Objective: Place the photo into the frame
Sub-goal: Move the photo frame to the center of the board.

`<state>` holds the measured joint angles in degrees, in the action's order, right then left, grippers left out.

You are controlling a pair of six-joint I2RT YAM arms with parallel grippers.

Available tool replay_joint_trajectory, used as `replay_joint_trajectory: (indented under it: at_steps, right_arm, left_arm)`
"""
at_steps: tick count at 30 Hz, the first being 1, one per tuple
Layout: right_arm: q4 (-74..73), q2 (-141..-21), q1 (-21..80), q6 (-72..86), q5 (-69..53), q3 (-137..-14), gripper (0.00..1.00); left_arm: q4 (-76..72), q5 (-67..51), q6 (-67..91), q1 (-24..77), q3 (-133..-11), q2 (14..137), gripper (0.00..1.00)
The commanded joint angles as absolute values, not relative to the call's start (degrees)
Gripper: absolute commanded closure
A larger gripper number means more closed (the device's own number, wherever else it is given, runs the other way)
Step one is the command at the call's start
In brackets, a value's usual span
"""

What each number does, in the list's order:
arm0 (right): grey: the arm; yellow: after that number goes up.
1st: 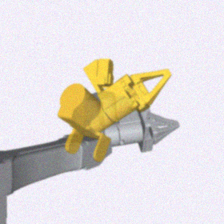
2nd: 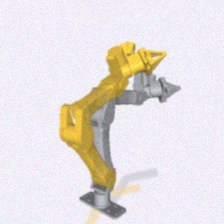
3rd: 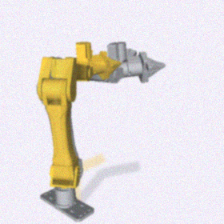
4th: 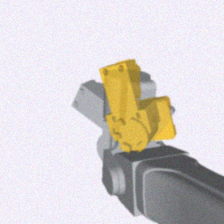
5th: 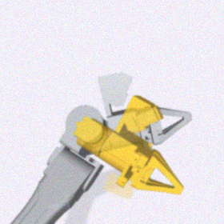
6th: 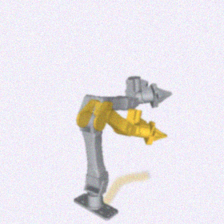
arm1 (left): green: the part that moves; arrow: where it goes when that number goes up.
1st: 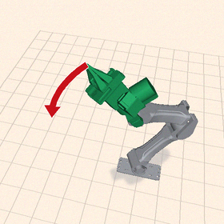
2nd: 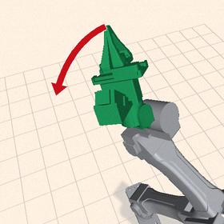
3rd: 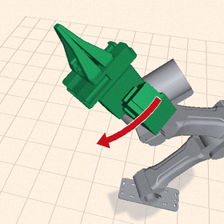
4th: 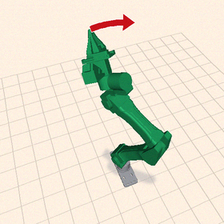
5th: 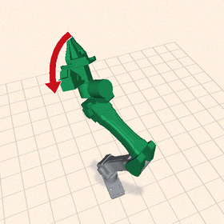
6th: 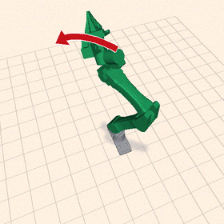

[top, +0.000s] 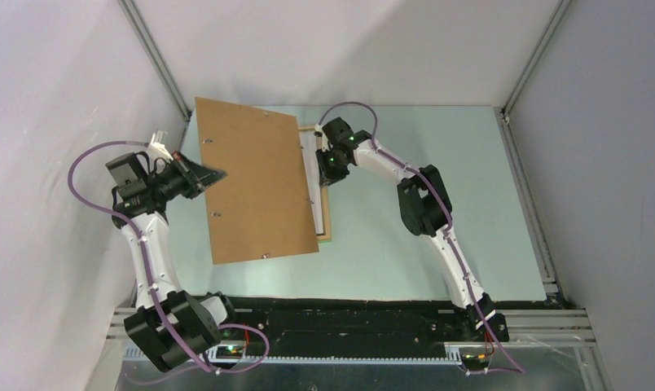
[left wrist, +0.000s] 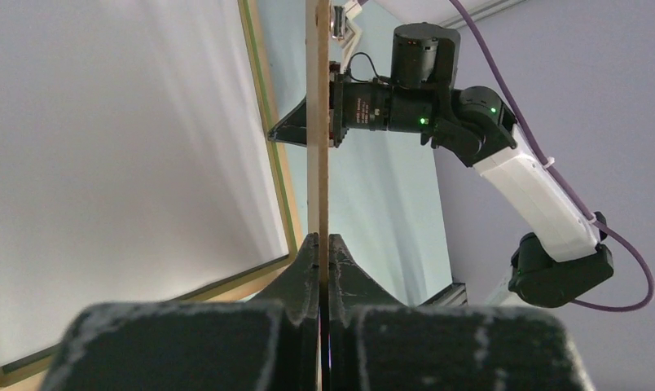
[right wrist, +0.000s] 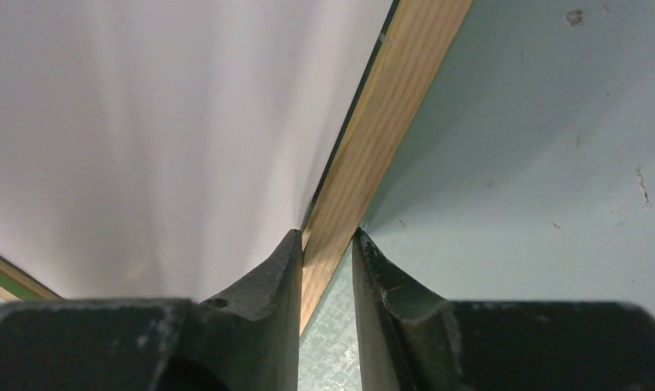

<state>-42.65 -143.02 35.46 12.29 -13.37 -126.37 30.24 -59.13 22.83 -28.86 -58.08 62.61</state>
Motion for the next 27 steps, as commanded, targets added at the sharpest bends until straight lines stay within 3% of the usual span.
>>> replay_joint_trajectory:
  at_steps: [1, 18, 27]
  right_arm:
    - [-42.33, -138.93, 34.41, 10.98, -9.81, -120.38, 0.99]
    - [-26.47, -117.82, 23.88, 15.88, -6.84, -88.37, 1.0]
    - [-20.47, -109.67, 17.84, 18.49, -7.26, -77.54, 1.0]
  left_arm:
    - [28.04, -62.66, 21.56, -29.37, -62.14, 62.87, 1.0]
    - [18.24, -59.39, 30.02, -22.34, -62.25, 67.98, 1.0]
    - [-6.06, -56.9, 49.28, -14.65, -57.81, 71.05, 1.0]
